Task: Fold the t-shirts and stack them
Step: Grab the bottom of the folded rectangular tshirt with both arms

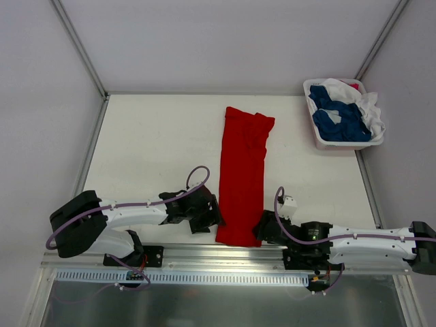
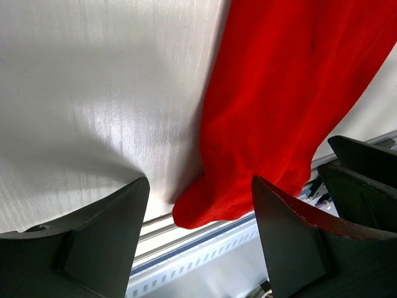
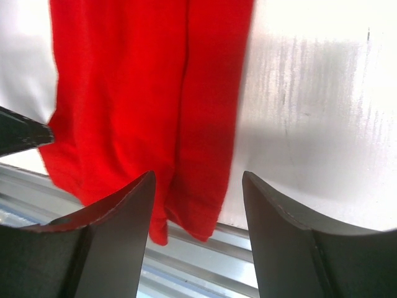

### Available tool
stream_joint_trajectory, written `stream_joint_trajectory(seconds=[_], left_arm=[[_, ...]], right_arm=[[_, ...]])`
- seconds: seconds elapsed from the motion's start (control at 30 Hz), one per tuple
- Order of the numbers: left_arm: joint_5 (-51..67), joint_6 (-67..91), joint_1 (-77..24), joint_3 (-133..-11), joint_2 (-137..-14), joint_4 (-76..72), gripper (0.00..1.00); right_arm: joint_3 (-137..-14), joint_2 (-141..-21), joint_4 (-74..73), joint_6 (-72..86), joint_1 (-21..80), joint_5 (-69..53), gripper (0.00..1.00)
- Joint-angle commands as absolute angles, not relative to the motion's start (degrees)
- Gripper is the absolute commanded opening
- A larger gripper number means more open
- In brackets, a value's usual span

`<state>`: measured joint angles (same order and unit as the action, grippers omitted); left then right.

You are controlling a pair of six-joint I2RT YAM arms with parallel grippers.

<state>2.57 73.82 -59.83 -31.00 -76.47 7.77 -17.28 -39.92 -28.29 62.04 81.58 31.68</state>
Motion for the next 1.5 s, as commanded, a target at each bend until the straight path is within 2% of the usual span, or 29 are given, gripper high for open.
stream_joint_trajectory(seconds=[0.0,0.7,0.77,0.9,0.93,1.0,1.07,1.1,1.17,1.2,1.23,1.33,1.47], left_arm=[[-4.66,68.29,-58.80,-27.95,-82.26,17.58,0.70],[-2.81,68.38,-57.83,-26.90,-86.22,11.52,0.67],[-2.72,68.64,-57.83,-26.19,-86.22,10.73,0.64],[-2.29,68.91,-57.83,-25.31,-86.40,9.76,0.61],[-2.29,69.08,-57.83,-25.05,-86.48,9.67,0.61],[-2.11,69.08,-57.83,-24.79,-86.22,9.32,0.52],[-2.11,69.17,-57.83,-24.52,-86.13,9.32,0.44],[-2.02,69.17,-57.83,-24.52,-85.78,9.32,0.32],[-2.11,69.17,-57.92,-24.26,-85.52,9.23,0.24],[-2.02,69.17,-57.92,-24.17,-85.34,9.23,0.16],[-1.93,69.08,-57.92,-24.00,-85.25,9.23,0.12],[-1.93,69.00,-57.92,-24.08,-84.64,9.32,0.00],[-1.93,68.47,-57.92,-24.96,-84.02,9.40,0.00]], right_arm=[[-16.88,-41.39,-25.93,63.11,81.83,32.70,0.62],[-17.23,-47.63,-20.31,61.35,81.65,34.19,0.64],[-17.14,-48.69,-19.17,61.09,81.65,33.93,0.64],[-17.84,-52.02,-16.09,60.12,81.56,32.70,0.61],[-18.36,-53.16,-15.82,59.60,81.56,32.52,0.57],[-18.81,-53.96,-14.86,59.15,81.56,31.91,0.49],[-18.98,-54.49,-14.59,58.97,81.56,31.73,0.31],[-18.98,-54.49,-14.50,58.97,81.56,31.64,0.27],[-18.81,-54.06,-14.50,58.97,81.48,31.55,0.17],[-18.63,-53.88,-14.59,59.06,81.56,31.64,0.13],[-18.55,-53.79,-14.59,59.15,81.56,31.73,0.05],[-18.54,-53.26,-15.11,59.24,81.56,31.82,0.00],[-19.16,-52.74,-15.82,58.28,81.56,32.25,0.00]])
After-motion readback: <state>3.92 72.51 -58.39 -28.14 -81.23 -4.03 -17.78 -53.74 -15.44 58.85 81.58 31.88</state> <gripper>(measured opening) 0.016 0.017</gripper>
